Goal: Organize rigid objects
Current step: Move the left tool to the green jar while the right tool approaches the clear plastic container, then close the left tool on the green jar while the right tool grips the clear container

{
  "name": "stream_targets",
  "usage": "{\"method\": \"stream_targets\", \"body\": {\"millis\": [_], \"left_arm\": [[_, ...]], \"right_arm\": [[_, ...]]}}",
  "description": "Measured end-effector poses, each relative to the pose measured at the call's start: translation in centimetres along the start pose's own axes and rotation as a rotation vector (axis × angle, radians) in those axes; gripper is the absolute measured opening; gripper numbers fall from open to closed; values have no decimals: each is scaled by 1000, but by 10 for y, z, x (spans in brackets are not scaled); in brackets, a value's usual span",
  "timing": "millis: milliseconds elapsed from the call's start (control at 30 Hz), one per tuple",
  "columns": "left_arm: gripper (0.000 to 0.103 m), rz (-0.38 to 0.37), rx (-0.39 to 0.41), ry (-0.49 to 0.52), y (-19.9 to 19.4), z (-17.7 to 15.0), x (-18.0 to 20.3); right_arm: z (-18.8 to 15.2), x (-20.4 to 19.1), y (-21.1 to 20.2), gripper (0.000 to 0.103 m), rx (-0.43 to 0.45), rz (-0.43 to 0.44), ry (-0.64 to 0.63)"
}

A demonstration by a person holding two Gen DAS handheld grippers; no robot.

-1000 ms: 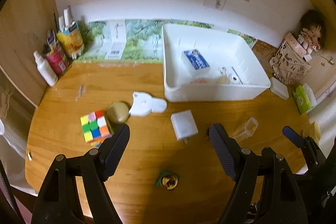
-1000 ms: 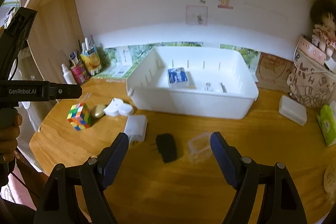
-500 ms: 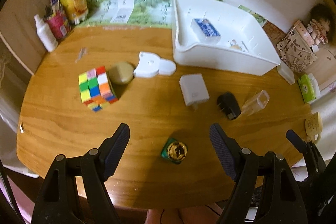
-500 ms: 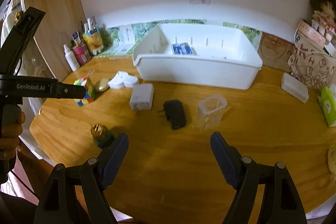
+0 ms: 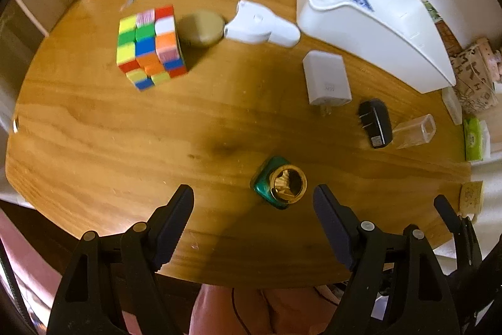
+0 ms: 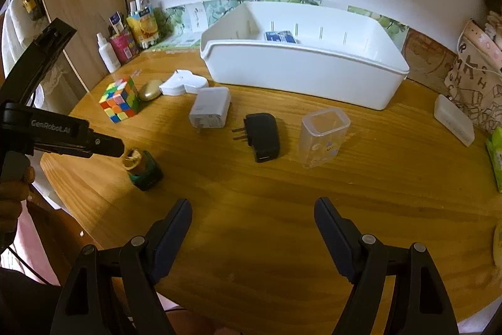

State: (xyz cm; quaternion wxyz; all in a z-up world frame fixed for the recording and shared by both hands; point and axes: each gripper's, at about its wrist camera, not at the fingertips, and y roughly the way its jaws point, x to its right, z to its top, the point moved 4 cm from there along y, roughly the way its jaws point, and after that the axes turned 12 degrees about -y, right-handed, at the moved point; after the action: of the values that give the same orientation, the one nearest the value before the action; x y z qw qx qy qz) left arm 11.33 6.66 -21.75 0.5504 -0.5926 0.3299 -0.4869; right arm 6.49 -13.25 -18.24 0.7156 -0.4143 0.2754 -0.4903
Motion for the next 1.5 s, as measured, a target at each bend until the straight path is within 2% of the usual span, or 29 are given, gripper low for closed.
{"method": "stream_targets", "body": {"millis": [367, 800, 1267, 1367, 1500], "left_arm": [[81, 41, -68, -86, 21, -11, 16], [81, 93, -91, -242, 38, -18, 15], [80, 117, -110, -341, 61, -19, 7], [80, 122, -116, -347, 66, -19, 6], [76, 128, -126, -359, 69, -17, 5]], "right_arm": [[12, 47, 21, 81, -25, 37, -56], [28, 81, 44, 81, -22, 92, -117], [33, 88, 63, 80, -37, 152, -136], [34, 89, 67, 74, -45, 160, -135], [34, 90, 71, 71, -48, 167, -131]]}}
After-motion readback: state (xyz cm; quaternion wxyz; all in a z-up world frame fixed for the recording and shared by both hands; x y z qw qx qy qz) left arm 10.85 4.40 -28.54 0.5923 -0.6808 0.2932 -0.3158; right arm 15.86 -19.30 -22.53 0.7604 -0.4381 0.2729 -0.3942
